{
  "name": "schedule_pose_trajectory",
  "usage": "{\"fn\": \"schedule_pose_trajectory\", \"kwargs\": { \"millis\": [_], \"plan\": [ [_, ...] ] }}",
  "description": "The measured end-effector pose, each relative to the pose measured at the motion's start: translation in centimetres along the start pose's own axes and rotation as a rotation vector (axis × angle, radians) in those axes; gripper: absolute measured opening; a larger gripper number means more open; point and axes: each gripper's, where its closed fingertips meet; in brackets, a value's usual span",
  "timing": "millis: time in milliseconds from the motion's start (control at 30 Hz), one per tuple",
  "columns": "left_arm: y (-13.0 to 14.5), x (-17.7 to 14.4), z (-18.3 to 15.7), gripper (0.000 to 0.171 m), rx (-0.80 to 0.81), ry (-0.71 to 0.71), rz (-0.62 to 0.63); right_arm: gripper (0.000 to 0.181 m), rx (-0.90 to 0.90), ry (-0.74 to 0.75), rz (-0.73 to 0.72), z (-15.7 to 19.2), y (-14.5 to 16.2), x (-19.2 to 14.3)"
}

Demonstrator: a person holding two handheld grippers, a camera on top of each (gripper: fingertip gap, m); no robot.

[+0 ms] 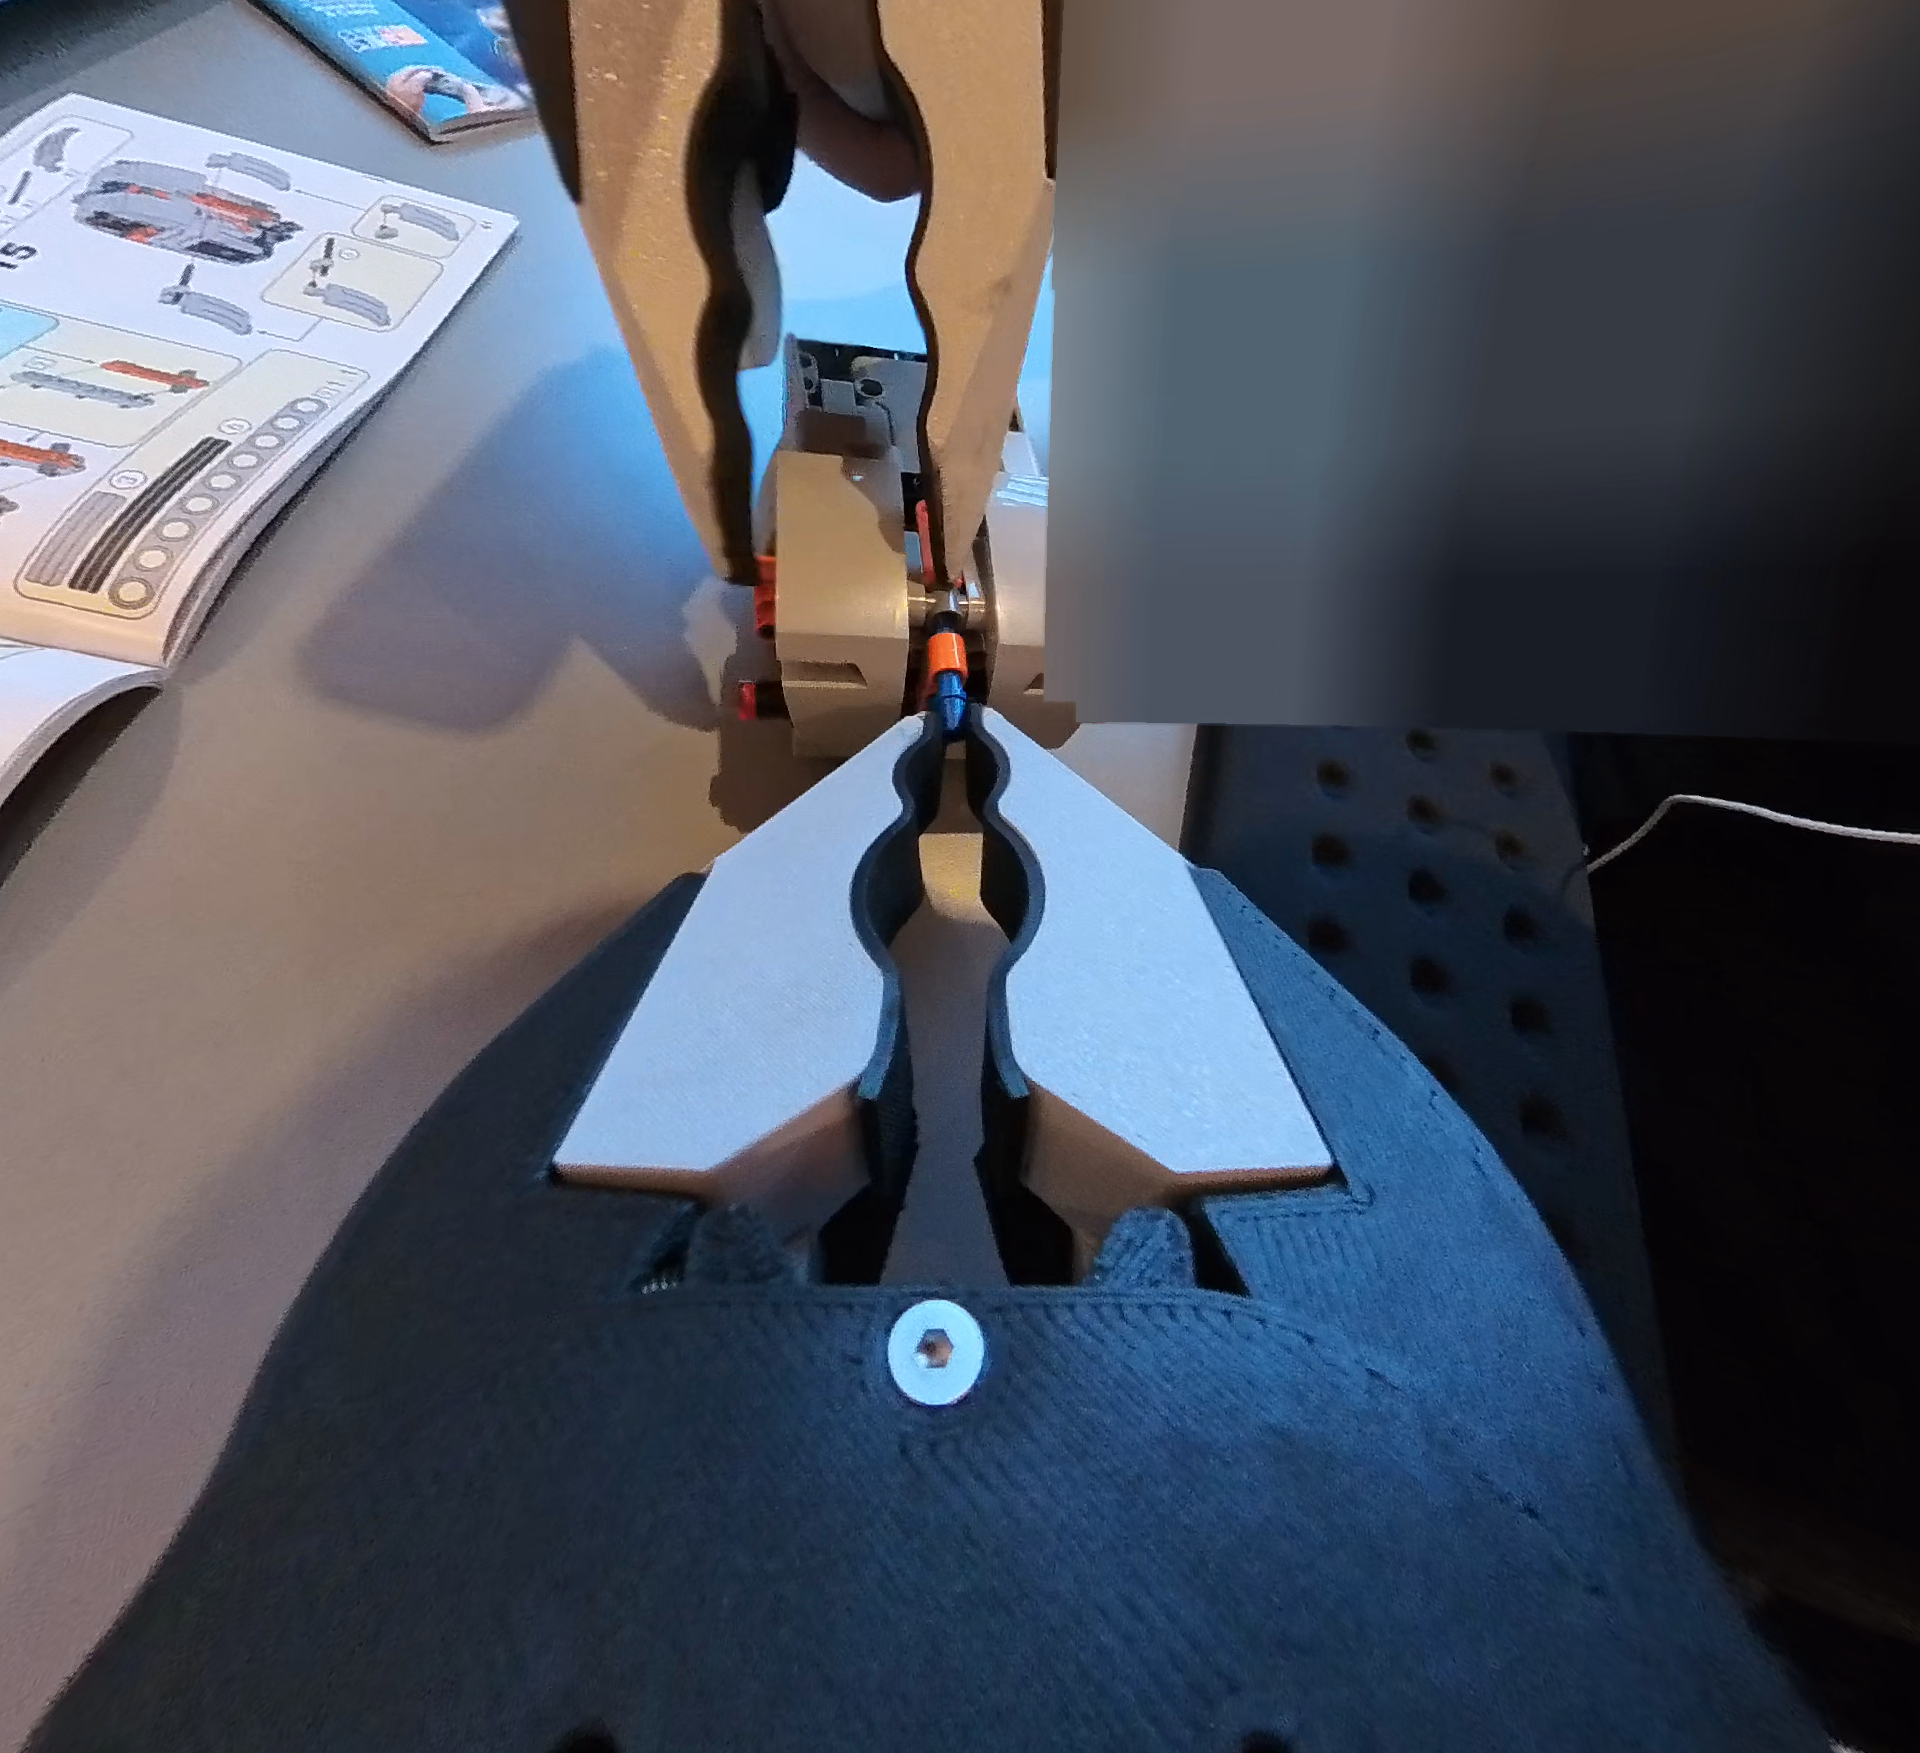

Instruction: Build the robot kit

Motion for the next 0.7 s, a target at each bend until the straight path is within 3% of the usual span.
{"fn": "schedule_pose_trajectory", "kwargs": {
  "millis": [167, 367, 700],
  "plan": [
    [-0.1, 0.2, 0.0, 0.001, 0.016, -0.002, -0.004, 0.034, -0.061, 0.019, -0.104, 0.0, -2.2, -0.6],
    [0.0, 0.1, 0.0, 0.000, 0.033, -0.009, 0.001, 0.022, -0.041, -0.003, -0.052, 0.0, -1.1, 0.0],
    [0.0, 0.2, -0.1, 0.001, 0.016, -0.003, -0.004, 0.035, -0.075, 0.013, -0.047, 0.0, -0.9, -0.1]
  ]
}}
Point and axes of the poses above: each gripper's, where its closed fingertips meet, x out along the fingers, y out of its underside, z = x × y across the jaws, and after that the axes turned 6 degrees about -z, right-handed
